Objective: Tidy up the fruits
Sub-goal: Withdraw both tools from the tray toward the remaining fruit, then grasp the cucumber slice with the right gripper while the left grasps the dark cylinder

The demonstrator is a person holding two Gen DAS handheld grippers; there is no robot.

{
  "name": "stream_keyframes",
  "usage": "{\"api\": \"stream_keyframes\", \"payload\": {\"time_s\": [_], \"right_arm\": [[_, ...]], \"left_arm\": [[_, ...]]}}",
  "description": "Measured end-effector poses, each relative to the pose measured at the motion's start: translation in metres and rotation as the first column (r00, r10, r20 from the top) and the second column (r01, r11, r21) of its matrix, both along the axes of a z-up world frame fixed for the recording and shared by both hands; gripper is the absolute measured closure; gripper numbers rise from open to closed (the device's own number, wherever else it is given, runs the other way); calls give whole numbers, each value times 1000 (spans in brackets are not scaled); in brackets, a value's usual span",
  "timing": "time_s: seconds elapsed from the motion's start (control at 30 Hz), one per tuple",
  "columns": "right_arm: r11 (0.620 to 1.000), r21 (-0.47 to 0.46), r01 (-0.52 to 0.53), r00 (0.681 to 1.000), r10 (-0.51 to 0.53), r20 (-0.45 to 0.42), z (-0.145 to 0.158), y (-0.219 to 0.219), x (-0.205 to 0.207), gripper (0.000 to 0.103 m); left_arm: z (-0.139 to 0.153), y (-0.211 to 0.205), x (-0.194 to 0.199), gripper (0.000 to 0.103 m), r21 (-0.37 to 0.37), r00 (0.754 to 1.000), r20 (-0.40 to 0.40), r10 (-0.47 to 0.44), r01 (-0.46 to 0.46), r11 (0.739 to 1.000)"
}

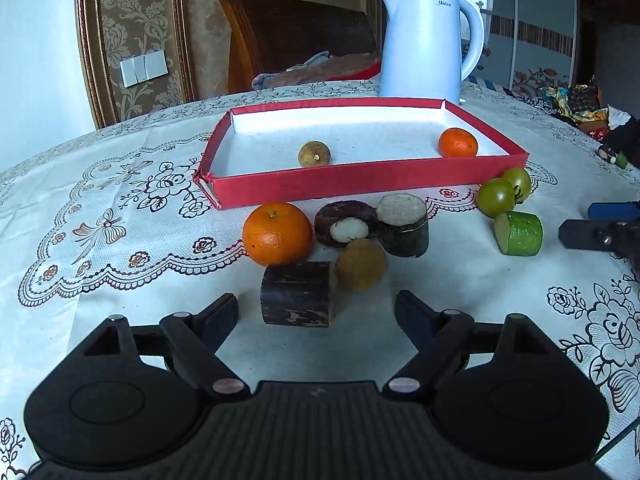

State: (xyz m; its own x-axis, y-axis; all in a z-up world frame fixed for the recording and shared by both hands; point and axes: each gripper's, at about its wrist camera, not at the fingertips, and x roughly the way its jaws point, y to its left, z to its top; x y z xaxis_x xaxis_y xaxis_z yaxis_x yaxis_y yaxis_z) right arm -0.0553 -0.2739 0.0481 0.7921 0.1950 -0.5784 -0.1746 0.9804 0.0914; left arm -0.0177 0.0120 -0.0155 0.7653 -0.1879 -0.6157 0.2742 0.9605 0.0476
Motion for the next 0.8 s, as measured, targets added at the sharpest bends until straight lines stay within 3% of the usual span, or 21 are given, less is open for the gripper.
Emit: {"api": "stream_keyframes", "payload": {"time_s": [0.17, 0.47, 0.57, 0.8], "right_arm": [[998, -58, -17, 1000, 16, -21, -2, 26, 6, 0], [997, -71, -7, 998, 3, -66, -6, 42, 17, 0], [996, -92, -21, 997, 14, -77, -8, 48, 20, 7], [993, -110, -33, 996, 23, -85, -9, 57, 23, 7]], "left_arm": [[0, 0, 0, 17, 0, 1000, 0, 0, 0, 1000], [0, 0, 0, 16, 0, 1000, 0, 2, -2, 1000], [0, 0, 0, 16, 0, 1000, 0, 2, -2, 1000], [0, 0, 0, 16, 0, 1000, 0, 2, -2, 1000]]}}
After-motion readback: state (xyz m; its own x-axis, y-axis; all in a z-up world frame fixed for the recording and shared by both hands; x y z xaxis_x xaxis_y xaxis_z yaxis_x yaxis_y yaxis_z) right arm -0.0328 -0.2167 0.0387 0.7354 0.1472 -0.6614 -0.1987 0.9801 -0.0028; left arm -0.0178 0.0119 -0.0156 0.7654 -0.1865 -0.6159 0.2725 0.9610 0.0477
